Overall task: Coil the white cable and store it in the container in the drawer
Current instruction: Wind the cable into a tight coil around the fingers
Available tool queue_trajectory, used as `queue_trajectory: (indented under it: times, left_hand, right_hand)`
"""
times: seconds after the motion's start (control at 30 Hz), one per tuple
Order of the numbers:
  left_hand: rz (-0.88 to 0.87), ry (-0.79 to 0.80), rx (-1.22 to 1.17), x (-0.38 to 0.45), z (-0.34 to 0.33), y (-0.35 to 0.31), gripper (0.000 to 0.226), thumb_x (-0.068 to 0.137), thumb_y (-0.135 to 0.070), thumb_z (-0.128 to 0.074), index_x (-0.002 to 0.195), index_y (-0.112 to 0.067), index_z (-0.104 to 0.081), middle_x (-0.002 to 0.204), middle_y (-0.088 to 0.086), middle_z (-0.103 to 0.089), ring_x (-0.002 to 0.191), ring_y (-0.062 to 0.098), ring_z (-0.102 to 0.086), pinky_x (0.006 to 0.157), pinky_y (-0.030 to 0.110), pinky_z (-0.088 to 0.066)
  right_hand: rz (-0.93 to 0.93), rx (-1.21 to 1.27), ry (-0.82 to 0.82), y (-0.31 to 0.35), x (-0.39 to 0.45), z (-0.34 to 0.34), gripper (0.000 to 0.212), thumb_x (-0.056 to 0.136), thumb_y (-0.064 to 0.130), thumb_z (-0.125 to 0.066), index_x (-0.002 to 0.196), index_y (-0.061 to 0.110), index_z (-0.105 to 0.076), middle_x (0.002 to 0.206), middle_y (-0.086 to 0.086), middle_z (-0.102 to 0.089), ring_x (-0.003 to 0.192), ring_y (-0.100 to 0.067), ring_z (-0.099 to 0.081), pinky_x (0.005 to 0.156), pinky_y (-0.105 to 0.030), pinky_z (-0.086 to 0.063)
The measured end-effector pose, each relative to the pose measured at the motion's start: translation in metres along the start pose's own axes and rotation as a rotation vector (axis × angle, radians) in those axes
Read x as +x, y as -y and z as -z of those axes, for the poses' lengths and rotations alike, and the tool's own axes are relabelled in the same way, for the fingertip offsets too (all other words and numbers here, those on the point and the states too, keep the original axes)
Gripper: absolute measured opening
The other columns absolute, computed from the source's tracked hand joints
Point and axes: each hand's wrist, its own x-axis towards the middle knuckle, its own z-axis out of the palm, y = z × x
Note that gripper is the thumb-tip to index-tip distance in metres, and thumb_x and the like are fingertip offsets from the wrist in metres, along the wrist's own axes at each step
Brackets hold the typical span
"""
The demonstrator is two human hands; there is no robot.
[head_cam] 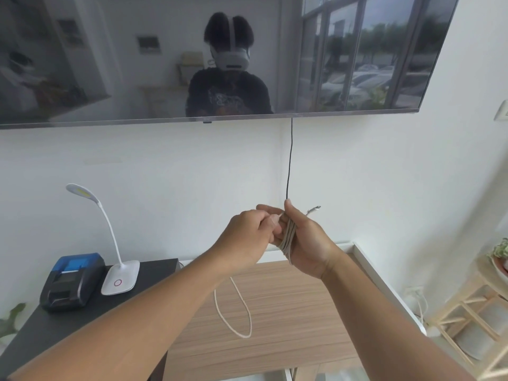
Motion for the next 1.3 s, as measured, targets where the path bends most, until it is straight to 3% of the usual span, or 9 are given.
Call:
queue_trajectory:
  times: [0.13,0.3,0.43,0.53,0.8,0.93,1.07,1.17,1.3]
  left_hand:
    - [-0.022,0.051,-0.048,-0.015,-0.007,0.009,0.035,0.105,-0.038,-0.043,0.081,-0.027,-0.066,0.067,-0.015,-0.059,0.056,-0.005,-0.052,0.054,0.010,-0.037]
    - [-0.020,0.210,-0.139,-0.032,-0.015,0.021,0.033,0.105,-0.038,-0.045,0.082,-0.025,-0.065,0.065,-0.012,-0.053,0.059,0.006,-0.046,0.055,0.019,-0.038]
    - [0.045,0.282,-0.266,-0.036,-0.009,0.030,0.037,0.107,-0.035,-0.043,0.080,-0.016,-0.060,0.057,-0.009,-0.043,0.048,0.008,-0.033,0.046,0.018,-0.030]
    - [0.174,0.296,-0.351,-0.034,0.003,0.039,0.042,0.105,-0.043,-0.044,0.072,-0.020,-0.054,0.052,-0.011,-0.034,0.043,0.008,-0.024,0.039,0.018,-0.023]
    - [0.385,0.210,-0.645,-0.021,0.032,0.066,0.045,0.101,-0.044,-0.052,0.059,-0.027,-0.054,0.058,-0.005,-0.031,0.043,0.009,-0.018,0.033,0.017,-0.016]
    - [0.456,0.145,-0.709,-0.009,0.033,0.065,0.037,0.098,-0.044,-0.057,0.067,-0.024,-0.051,0.058,-0.006,-0.029,0.043,0.010,-0.020,0.035,0.019,-0.015]
    - [0.453,0.104,-0.720,0.005,0.036,0.052,0.032,0.098,-0.044,-0.058,0.076,-0.021,-0.053,0.055,-0.007,-0.033,0.042,0.010,-0.024,0.037,0.020,-0.020]
    - [0.379,0.092,-0.603,0.012,0.037,0.039,0.032,0.098,-0.041,-0.056,0.082,-0.015,-0.061,0.053,-0.007,-0.038,0.039,0.011,-0.023,0.036,0.019,-0.020]
    - [0.215,0.051,-0.313,0.011,0.033,0.027,0.035,0.098,-0.037,-0.051,0.082,-0.014,-0.072,0.048,-0.013,-0.044,0.037,0.007,-0.035,0.038,0.015,-0.033]
  right_hand:
    - [0.087,0.132,-0.059,0.016,0.001,-0.003,0.049,0.110,0.038,-0.040,0.133,0.000,-0.062,0.131,-0.011,-0.071,0.114,-0.020,-0.071,0.090,-0.031,-0.057]
    - [0.125,0.244,-0.219,0.026,0.004,-0.008,0.020,0.102,0.030,-0.060,0.111,0.013,-0.063,0.097,0.010,-0.078,0.044,0.000,-0.053,0.045,-0.013,-0.045]
    - [0.143,0.348,-0.157,0.035,0.004,-0.008,0.036,0.107,0.036,-0.047,0.122,0.007,-0.063,0.069,0.012,-0.059,0.035,-0.003,-0.036,0.033,-0.014,-0.023]
    - [0.119,0.377,-0.108,0.040,0.001,-0.005,0.044,0.107,0.040,-0.045,0.087,0.013,-0.074,0.059,0.010,-0.051,0.036,-0.003,-0.037,0.033,-0.013,-0.024]
    - [0.076,-0.067,-0.153,0.037,-0.009,-0.003,0.042,0.106,0.046,-0.045,0.078,0.018,-0.059,0.046,0.005,-0.046,0.032,-0.010,-0.031,0.036,-0.020,-0.027]
    - [-0.019,-0.278,0.045,0.025,-0.010,-0.006,0.049,0.106,0.047,-0.046,0.076,0.016,-0.069,0.044,-0.002,-0.052,0.029,-0.012,-0.037,0.036,-0.020,-0.030]
    - [-0.193,-0.529,0.243,0.009,-0.009,-0.014,0.053,0.108,0.048,-0.039,0.101,0.010,-0.076,0.086,-0.014,-0.079,0.047,-0.018,-0.063,0.045,-0.024,-0.041]
    - [-0.257,-0.495,0.243,-0.003,-0.003,-0.015,0.056,0.109,0.048,-0.036,0.136,0.003,-0.055,0.116,-0.015,-0.076,0.084,-0.025,-0.077,0.063,-0.026,-0.052]
    - [-0.236,-0.353,0.223,-0.014,0.005,-0.013,0.058,0.108,0.051,-0.037,0.149,0.010,-0.043,0.126,-0.017,-0.072,0.127,-0.019,-0.063,0.103,-0.032,-0.047]
